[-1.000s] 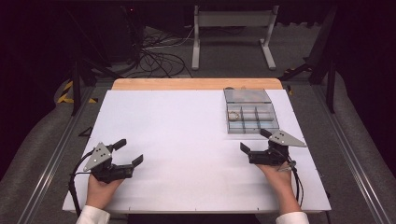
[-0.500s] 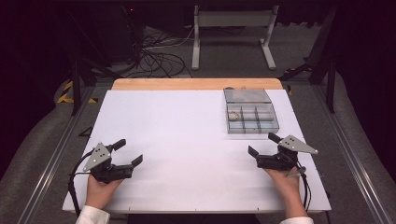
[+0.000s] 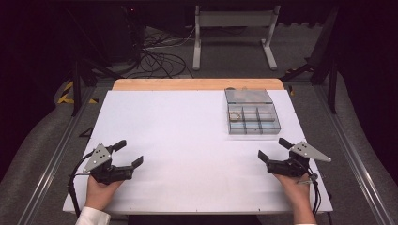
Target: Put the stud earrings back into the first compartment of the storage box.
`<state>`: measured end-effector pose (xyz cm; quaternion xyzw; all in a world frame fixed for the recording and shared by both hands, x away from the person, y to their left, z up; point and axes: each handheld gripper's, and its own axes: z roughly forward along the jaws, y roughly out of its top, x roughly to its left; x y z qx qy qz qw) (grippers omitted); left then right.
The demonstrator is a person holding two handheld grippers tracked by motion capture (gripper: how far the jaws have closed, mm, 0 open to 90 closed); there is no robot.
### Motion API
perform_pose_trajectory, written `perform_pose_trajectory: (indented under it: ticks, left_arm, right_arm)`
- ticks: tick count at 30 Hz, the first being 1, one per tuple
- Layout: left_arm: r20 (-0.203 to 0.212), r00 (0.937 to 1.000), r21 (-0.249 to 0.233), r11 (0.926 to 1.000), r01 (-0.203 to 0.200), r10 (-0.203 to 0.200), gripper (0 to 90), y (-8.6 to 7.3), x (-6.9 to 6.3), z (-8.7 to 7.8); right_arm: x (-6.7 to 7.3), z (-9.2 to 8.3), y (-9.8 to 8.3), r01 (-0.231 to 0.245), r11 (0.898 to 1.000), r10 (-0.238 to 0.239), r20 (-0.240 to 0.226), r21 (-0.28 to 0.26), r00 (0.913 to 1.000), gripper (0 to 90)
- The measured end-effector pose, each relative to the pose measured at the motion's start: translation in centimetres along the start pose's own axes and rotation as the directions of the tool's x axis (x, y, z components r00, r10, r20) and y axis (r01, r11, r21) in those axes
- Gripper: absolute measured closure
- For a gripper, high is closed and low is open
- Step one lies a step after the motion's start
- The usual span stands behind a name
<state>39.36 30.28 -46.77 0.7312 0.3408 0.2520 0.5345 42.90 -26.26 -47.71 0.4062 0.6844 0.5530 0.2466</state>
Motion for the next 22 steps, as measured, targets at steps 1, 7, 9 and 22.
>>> perform_pose_trajectory:
  ticks: [1, 7, 9, 22]
  left_arm:
    - [-0.001, 1.0000, -0.001, 1.0000, -0.003, 0.003, 10.9, 0.00, 0.03, 0.00]
    - [0.004, 1.0000, 0.000, 1.0000, 0.007, -0.007, 11.1, 0.02, -0.02, -0.09]
    - [0.002, 1.0000, -0.005, 1.0000, 0.002, -0.002, 11.1, 0.07, -0.03, -0.10]
    - [0.001, 1.0000, -0.003, 1.0000, 0.002, -0.002, 11.1, 0.02, 0.10, -0.17]
  right_arm:
    - [-0.08, -0.11, -0.06, -0.002, 1.000, 0.002, -0.001, -0.003, 1.0000, 0.0]
    - [-0.28, -0.72, -0.26, -0.020, 1.000, 0.020, 0.003, -0.008, 0.9998, 0.0]
    - [-0.36, -0.76, -0.40, -0.020, 1.000, 0.020, 0.007, 0.003, 0.9998, 0.0]
    - [-0.29, -0.49, -0.47, -0.001, 1.000, 0.001, 0.009, 0.024, 1.0000, 0.0]
